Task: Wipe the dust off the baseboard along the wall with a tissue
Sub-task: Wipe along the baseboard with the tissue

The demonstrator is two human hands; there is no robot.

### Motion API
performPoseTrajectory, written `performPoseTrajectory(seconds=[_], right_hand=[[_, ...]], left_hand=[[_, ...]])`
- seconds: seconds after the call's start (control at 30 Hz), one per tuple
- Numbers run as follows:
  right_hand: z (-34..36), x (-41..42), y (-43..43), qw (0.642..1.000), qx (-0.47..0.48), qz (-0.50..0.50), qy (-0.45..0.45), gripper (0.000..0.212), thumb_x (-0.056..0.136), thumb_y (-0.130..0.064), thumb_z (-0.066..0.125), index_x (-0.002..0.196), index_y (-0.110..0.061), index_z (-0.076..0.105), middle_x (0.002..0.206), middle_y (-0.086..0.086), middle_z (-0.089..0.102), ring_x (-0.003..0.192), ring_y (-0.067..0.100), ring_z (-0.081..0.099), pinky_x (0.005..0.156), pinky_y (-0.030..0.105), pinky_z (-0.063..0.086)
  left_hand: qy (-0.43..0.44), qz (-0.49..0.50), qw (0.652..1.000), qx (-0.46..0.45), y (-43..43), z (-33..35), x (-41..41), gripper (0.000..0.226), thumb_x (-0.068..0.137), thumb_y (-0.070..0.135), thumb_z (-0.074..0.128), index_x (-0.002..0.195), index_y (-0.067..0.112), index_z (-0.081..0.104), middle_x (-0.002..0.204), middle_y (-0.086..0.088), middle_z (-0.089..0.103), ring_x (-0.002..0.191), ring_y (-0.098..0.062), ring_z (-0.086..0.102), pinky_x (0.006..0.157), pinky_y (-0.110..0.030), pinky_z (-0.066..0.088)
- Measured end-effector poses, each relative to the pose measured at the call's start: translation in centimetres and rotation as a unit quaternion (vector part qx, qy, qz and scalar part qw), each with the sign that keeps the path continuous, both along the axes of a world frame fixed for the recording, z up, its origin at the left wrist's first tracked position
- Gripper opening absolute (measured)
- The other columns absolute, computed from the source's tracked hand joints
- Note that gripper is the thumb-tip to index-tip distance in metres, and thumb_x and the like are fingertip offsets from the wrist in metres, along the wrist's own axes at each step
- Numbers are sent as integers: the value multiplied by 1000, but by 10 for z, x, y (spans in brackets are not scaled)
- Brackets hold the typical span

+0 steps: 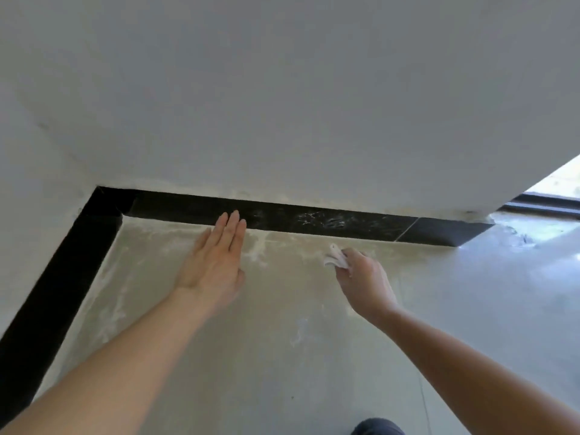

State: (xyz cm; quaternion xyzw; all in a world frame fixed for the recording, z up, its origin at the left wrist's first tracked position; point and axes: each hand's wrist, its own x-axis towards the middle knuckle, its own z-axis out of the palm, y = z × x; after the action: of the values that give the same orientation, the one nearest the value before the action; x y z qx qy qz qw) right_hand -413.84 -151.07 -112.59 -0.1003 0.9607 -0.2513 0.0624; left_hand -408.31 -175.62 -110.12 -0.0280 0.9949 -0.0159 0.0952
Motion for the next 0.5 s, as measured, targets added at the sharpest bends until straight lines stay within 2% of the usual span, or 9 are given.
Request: performPoseTrajectory(seconds=[0.13, 0.23, 0.3, 0.4, 0.5], right_hand=[[-7, -6, 46, 981, -69, -179, -30, 8, 87, -16, 55, 85, -8, 55, 76, 4, 57, 71, 25, 53, 59, 30, 35], [-12, -16, 76, 933, -143, -326, -48, 10, 88, -16, 54, 87, -6, 53, 72, 4, 55, 66, 22, 51, 51, 28, 34], [-14, -24, 98, 899, -178, -398, -50, 13, 90, -18, 54, 91, -5, 54, 76, 6, 55, 64, 17, 49, 53, 27, 35], [-12, -40, 130, 859, -201, -469, -38, 23, 92, -27, 54, 96, -5, 54, 85, 13, 59, 70, 22, 52, 62, 32, 41], [-7, -60, 151, 834, -207, -509, -40, 21, 88, -20, 54, 104, -7, 55, 92, 11, 59, 80, 24, 53, 69, 34, 43]], left_hand=[[20, 22, 999, 28, 13, 2, -26, 77, 95, 30, 35, 133, 6, -27, 149, -14, -29, 143, -26, -19, 119, -36, 0], [41, 75, 996, 28, 24, -10, -37, 88, 91, 29, 46, 136, -1, -23, 150, -27, -20, 141, -37, -18, 117, -42, 0], [34, 117, 992, 31, 30, -18, -45, 92, 90, 30, 50, 140, -7, -18, 149, -33, -17, 140, -42, -17, 116, -46, 2], [38, 109, 993, 40, 38, -26, -57, 93, 88, 26, 53, 141, -12, -14, 148, -36, -16, 139, -45, -17, 116, -48, 0], [47, 98, 993, 53, 42, -30, -64, 94, 88, 25, 53, 141, -11, -15, 147, -37, -16, 139, -45, -17, 116, -49, 0]])
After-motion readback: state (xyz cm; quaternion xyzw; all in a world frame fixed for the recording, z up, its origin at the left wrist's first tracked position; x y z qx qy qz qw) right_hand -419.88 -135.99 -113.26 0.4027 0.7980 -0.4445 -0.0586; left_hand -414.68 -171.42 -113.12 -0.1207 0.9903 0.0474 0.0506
